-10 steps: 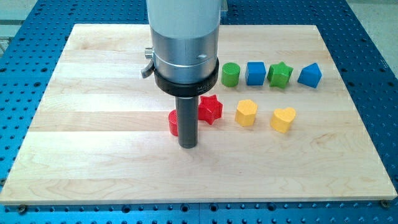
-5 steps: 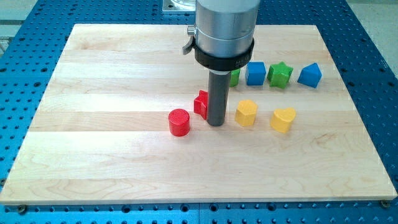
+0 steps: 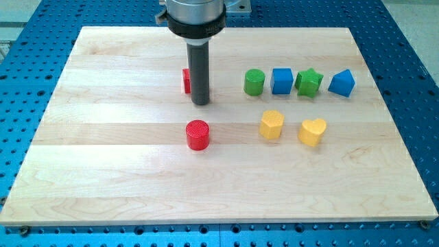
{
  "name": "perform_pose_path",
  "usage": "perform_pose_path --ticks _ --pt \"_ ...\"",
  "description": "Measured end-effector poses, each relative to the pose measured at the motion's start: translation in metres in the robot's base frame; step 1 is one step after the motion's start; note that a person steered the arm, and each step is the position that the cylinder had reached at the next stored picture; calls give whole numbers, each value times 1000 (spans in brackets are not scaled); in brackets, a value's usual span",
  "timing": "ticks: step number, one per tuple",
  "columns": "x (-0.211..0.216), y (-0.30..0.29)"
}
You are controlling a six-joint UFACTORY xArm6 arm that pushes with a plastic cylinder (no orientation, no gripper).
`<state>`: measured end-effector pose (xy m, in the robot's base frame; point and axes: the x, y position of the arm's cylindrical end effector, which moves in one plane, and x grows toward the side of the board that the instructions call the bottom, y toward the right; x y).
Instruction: Push the red star towards the top left corner
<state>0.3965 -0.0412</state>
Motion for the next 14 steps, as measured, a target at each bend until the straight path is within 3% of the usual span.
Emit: perform_pose_path --ticks 1,2,3,4,5,6,7,8,10,11,12,13,14 --pt "-17 -15" --pt "-9 28" --pt "-11 29" --pt "-61 7" --pt "-75 20" --pt "-96 -52" --pt "-91 -97" --pt "-48 -86" --pt "-140 -130" --pt "-102 -112" --pt "-102 -108" --pt "-100 -144" --pt "-64 -143"
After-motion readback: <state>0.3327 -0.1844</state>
